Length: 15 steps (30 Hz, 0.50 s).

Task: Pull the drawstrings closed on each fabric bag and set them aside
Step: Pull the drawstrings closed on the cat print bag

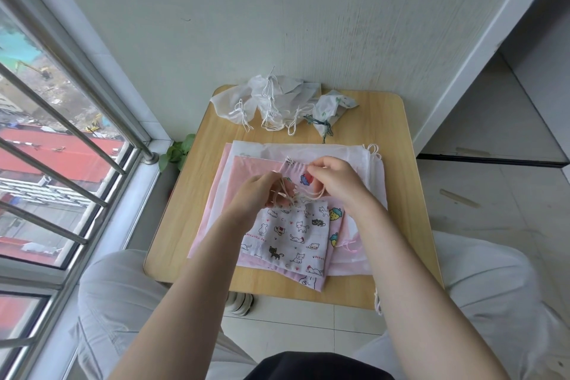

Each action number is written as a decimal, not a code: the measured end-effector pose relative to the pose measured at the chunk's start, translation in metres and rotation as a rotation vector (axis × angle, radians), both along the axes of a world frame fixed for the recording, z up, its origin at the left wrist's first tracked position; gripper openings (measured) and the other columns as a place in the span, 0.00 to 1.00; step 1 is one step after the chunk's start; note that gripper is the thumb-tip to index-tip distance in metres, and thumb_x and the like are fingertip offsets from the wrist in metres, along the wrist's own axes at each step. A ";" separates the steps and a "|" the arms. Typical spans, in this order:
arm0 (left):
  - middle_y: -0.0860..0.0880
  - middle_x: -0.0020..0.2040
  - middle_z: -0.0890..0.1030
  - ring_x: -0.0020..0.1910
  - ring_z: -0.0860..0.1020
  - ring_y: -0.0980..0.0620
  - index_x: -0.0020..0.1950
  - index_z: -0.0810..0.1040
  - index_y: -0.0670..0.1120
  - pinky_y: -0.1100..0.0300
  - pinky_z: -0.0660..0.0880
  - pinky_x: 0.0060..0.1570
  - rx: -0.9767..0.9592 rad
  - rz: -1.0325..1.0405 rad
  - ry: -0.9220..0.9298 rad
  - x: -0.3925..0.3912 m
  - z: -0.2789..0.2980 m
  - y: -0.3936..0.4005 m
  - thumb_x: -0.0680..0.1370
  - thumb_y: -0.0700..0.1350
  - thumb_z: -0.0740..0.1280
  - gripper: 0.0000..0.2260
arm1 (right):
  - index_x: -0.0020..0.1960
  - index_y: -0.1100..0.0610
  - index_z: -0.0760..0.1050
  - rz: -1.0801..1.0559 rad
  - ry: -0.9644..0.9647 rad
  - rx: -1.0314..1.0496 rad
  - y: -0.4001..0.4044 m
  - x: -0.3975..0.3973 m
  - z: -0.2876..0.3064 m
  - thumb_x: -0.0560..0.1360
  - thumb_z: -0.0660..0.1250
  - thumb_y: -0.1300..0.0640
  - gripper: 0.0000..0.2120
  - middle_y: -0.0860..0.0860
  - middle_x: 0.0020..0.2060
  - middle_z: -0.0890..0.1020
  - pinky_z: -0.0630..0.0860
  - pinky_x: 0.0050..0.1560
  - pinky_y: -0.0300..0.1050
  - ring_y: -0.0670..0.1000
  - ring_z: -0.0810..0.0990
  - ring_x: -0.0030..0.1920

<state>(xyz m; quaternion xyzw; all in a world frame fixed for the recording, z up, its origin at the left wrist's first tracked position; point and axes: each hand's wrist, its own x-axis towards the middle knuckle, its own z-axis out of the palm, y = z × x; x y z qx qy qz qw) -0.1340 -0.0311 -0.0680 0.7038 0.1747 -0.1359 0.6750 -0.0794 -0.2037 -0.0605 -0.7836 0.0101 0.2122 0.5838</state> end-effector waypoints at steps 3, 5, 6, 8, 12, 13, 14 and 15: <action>0.44 0.41 0.83 0.37 0.79 0.48 0.47 0.81 0.39 0.54 0.73 0.45 0.010 -0.106 -0.035 -0.001 0.003 0.000 0.83 0.49 0.58 0.17 | 0.47 0.45 0.81 0.156 -0.059 -0.090 0.008 -0.004 0.002 0.75 0.60 0.61 0.15 0.45 0.39 0.82 0.75 0.44 0.42 0.45 0.78 0.37; 0.47 0.39 0.83 0.36 0.78 0.50 0.48 0.81 0.39 0.57 0.72 0.44 0.010 -0.171 -0.075 -0.003 0.004 0.002 0.82 0.46 0.61 0.13 | 0.49 0.45 0.82 0.225 -0.064 -0.085 0.013 -0.005 0.003 0.74 0.60 0.64 0.18 0.45 0.43 0.84 0.73 0.44 0.41 0.45 0.77 0.37; 0.47 0.38 0.82 0.36 0.77 0.51 0.47 0.81 0.38 0.57 0.71 0.44 0.007 -0.183 -0.087 -0.004 0.003 0.003 0.82 0.45 0.63 0.12 | 0.51 0.46 0.81 0.258 -0.057 -0.081 0.014 -0.006 0.004 0.73 0.60 0.64 0.18 0.46 0.45 0.84 0.74 0.45 0.41 0.45 0.78 0.38; 0.45 0.38 0.81 0.36 0.76 0.49 0.47 0.80 0.36 0.54 0.70 0.45 -0.009 -0.164 -0.098 -0.004 0.003 0.005 0.81 0.44 0.63 0.12 | 0.54 0.49 0.80 0.307 -0.054 -0.074 0.016 -0.007 0.006 0.73 0.62 0.65 0.17 0.48 0.45 0.85 0.76 0.51 0.45 0.46 0.81 0.42; 0.44 0.38 0.81 0.37 0.77 0.46 0.45 0.79 0.40 0.52 0.71 0.44 -0.053 -0.118 -0.086 -0.004 0.004 0.005 0.82 0.44 0.61 0.12 | 0.56 0.52 0.77 0.351 -0.057 -0.093 0.018 -0.009 0.007 0.73 0.60 0.68 0.18 0.49 0.39 0.82 0.74 0.44 0.48 0.51 0.77 0.39; 0.44 0.39 0.81 0.37 0.78 0.46 0.45 0.79 0.41 0.54 0.71 0.44 -0.053 -0.113 -0.084 -0.003 0.004 0.005 0.82 0.44 0.61 0.12 | 0.56 0.53 0.77 0.337 -0.053 -0.108 0.018 -0.008 0.007 0.73 0.59 0.67 0.17 0.51 0.38 0.81 0.73 0.43 0.47 0.51 0.76 0.39; 0.44 0.40 0.81 0.37 0.79 0.46 0.45 0.79 0.41 0.54 0.72 0.43 -0.050 -0.097 -0.084 -0.003 0.003 0.005 0.83 0.44 0.61 0.12 | 0.55 0.53 0.77 0.315 -0.046 -0.135 0.018 -0.008 0.007 0.74 0.58 0.66 0.16 0.51 0.38 0.79 0.71 0.41 0.46 0.51 0.75 0.39; 0.43 0.41 0.81 0.37 0.79 0.46 0.45 0.79 0.41 0.55 0.72 0.42 -0.050 -0.064 -0.083 -0.002 0.002 0.004 0.83 0.44 0.60 0.12 | 0.54 0.54 0.77 0.288 -0.036 -0.165 0.018 -0.008 0.007 0.74 0.57 0.64 0.14 0.51 0.37 0.78 0.70 0.40 0.44 0.50 0.74 0.38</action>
